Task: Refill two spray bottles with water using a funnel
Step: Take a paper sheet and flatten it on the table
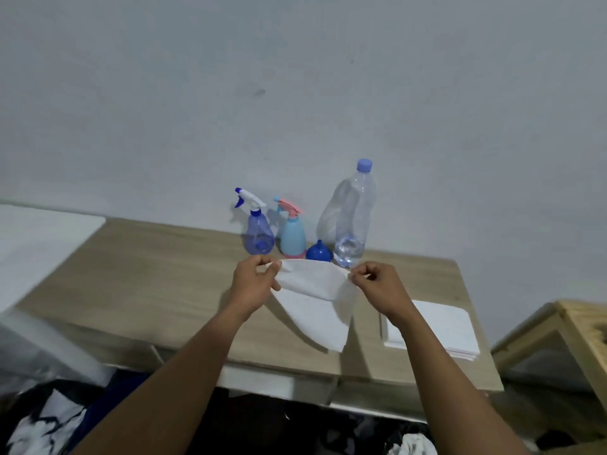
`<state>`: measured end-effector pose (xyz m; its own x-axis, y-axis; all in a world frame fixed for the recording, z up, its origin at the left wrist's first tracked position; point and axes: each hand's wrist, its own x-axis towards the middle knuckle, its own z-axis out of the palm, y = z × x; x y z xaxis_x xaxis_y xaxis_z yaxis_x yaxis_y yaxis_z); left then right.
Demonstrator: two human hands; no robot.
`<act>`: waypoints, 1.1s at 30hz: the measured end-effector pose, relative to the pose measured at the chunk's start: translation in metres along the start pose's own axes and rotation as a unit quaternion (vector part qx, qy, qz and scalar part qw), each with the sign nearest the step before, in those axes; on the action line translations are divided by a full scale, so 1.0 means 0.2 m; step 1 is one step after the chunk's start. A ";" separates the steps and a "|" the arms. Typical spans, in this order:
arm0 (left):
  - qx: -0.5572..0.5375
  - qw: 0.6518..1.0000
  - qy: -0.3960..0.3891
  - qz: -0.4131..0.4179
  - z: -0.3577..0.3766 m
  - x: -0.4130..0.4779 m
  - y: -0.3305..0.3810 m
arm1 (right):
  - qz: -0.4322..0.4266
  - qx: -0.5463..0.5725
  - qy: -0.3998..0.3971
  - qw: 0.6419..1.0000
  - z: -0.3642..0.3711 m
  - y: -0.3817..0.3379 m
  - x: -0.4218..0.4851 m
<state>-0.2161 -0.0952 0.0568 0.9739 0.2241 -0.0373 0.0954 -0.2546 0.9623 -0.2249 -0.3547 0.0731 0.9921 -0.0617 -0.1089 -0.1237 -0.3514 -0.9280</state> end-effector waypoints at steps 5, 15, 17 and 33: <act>-0.067 0.997 -0.010 -0.028 -0.33 0.20 -0.10 | 0.017 0.038 -0.049 0.998 0.37 -0.18 0.12; -0.008 0.996 -0.084 -0.031 -0.84 0.63 -0.31 | -0.029 -0.158 -0.009 0.987 1.02 -0.34 0.43; -0.016 0.997 -0.073 -0.028 -0.89 0.71 -0.29 | -0.042 -0.172 0.018 0.984 1.10 -0.42 0.49; 0.081 0.993 -0.091 -0.007 -1.06 0.72 -0.54 | -0.193 -0.201 -0.002 0.960 1.37 -0.09 0.41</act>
<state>-0.1299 0.1639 0.0040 0.9919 0.0589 -0.1122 0.1264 -0.4031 0.9064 -0.1360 -0.0983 -0.0173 0.9654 0.1496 0.2137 0.2574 -0.6797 -0.6869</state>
